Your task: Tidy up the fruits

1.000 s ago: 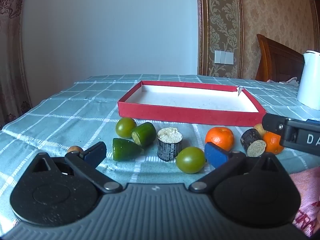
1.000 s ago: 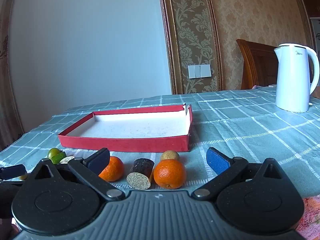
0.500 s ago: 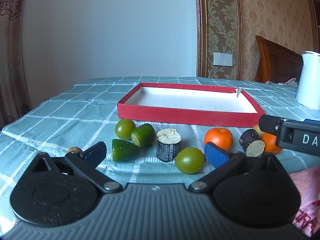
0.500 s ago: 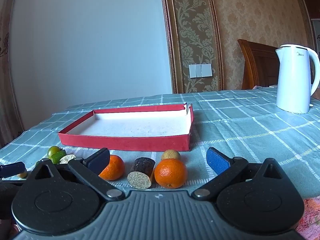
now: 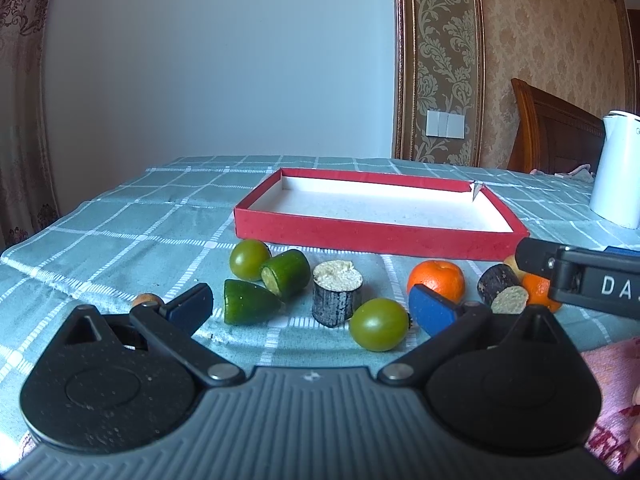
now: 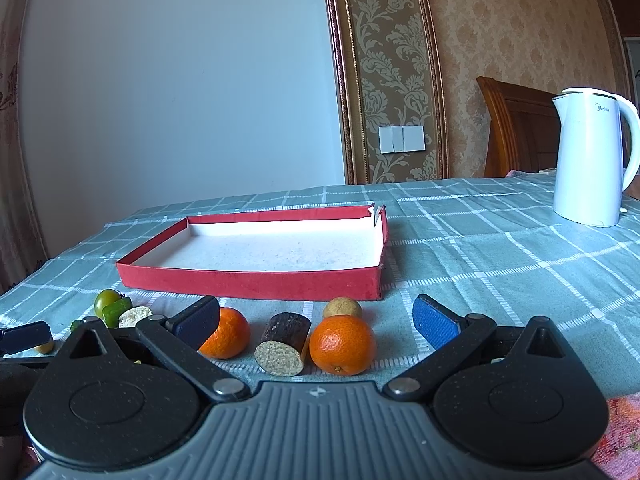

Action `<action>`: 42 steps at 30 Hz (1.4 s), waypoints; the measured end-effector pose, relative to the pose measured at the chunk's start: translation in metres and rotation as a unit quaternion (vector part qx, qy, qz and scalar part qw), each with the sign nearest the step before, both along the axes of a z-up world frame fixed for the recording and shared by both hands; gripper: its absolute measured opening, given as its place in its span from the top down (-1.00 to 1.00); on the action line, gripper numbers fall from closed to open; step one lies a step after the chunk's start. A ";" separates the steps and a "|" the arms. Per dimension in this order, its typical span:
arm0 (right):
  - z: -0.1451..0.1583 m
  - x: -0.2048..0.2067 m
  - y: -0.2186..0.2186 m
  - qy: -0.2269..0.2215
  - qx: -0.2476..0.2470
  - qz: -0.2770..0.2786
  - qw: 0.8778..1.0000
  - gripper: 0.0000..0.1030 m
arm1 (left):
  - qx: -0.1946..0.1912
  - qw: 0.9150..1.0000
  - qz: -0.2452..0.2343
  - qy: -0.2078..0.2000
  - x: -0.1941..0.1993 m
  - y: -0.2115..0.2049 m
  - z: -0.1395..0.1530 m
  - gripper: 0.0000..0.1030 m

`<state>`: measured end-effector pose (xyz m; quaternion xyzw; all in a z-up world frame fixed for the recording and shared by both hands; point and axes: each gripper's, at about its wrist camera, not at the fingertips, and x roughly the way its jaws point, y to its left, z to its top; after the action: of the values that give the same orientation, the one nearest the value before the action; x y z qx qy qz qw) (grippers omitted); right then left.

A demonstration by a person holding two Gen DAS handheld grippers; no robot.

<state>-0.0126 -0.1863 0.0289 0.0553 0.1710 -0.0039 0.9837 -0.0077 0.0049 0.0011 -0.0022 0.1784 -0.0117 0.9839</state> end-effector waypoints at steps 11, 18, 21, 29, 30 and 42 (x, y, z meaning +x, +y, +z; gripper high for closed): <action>0.000 0.002 0.000 0.008 0.002 0.004 1.000 -1.00 | -0.014 1.000 0.010 0.000 0.000 0.004 0.001 -1.00; 0.000 0.003 0.000 0.010 0.002 0.004 1.000 -1.00 | -0.006 1.000 0.013 0.000 0.000 0.001 0.000 -1.00; 0.000 0.002 0.000 0.009 0.002 0.004 1.000 -1.00 | -0.003 1.000 0.014 0.003 0.002 0.001 0.000 -1.00; 0.000 0.001 0.000 0.009 0.002 0.003 1.000 -1.00 | -0.005 1.000 0.015 0.008 0.006 0.002 -0.001 -1.00; 0.000 0.001 0.000 0.009 0.002 0.004 1.000 -1.00 | -0.005 1.000 0.016 0.008 0.006 0.002 -0.001 -1.00; 0.000 0.002 0.000 0.010 0.004 0.003 1.000 -1.00 | -0.001 1.000 0.018 0.012 0.007 0.003 -0.003 -1.00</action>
<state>-0.0109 -0.1866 0.0292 0.0588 0.1806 -0.0011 0.9818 -0.0005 0.0078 -0.0020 -0.0061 0.1903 0.0056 0.9817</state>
